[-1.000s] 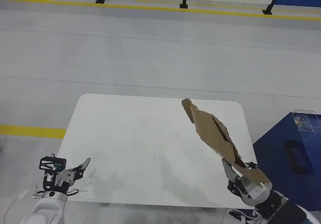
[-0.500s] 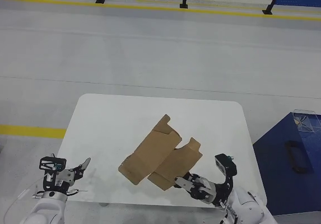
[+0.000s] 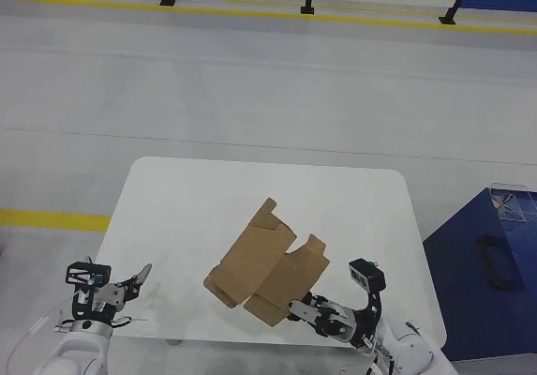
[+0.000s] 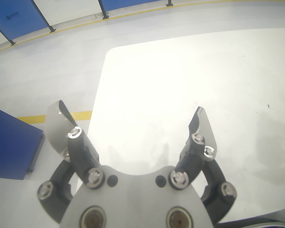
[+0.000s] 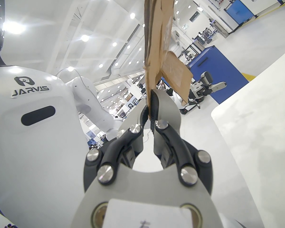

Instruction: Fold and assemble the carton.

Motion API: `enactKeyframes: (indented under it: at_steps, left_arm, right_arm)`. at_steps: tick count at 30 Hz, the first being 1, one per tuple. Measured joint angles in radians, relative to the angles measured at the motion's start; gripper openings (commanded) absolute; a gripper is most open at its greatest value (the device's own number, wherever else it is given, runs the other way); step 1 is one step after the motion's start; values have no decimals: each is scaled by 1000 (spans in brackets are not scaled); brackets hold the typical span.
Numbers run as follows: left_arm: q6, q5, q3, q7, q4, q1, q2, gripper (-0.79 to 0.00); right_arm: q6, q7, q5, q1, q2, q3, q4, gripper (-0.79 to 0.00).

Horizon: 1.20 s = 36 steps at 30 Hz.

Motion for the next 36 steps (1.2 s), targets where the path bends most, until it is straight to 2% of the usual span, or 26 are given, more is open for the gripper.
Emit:
enactKeyframes:
  at_steps: [2, 5, 8, 9, 12, 14, 18, 22, 25, 27, 29, 34, 36]
  left_arm:
    - [0, 0, 0, 0, 0, 0, 0, 0]
    - [0, 0, 0, 0, 0, 0, 0, 0]
    - [0, 0, 0, 0, 0, 0, 0, 0]
    - [0, 0, 0, 0, 0, 0, 0, 0]
    - [0, 0, 0, 0, 0, 0, 0, 0]
    - [0, 0, 0, 0, 0, 0, 0, 0]
    - [0, 0, 0, 0, 0, 0, 0, 0]
    - [0, 0, 0, 0, 0, 0, 0, 0]
    - [0, 0, 0, 0, 0, 0, 0, 0]
    - [0, 0, 0, 0, 0, 0, 0, 0]
    - [0, 0, 0, 0, 0, 0, 0, 0]
    - [0, 0, 0, 0, 0, 0, 0, 0]
    - [0, 0, 0, 0, 0, 0, 0, 0]
  right_arm:
    - [21, -9, 71, 1, 2, -2, -34, -785]
    - [70, 75, 286, -13, 12, -35, -103, -785]
    - [226, 269, 683, -23, 23, -64, -179, -785]
    - [309, 364, 859, -27, 26, -60, -187, -785]
    - [547, 568, 1243, -38, 23, -46, -164, -785]
    - [684, 633, 1411, -45, 19, -56, -149, -785]
    - [972, 593, 1711, -53, 4, -127, -133, -785]
    - [1244, 454, 2012, -48, -16, -225, -93, -785]
    - [1357, 314, 2220, -33, -31, -285, -52, -785]
    - [1372, 236, 2313, -17, -41, -310, -23, -785]
    - [1343, 217, 2329, -5, -49, -320, -5, -785]
    - [1235, 327, 2099, 7, -62, -293, -6, -785]
    - [1149, 400, 1956, 11, -61, -250, -13, -785]
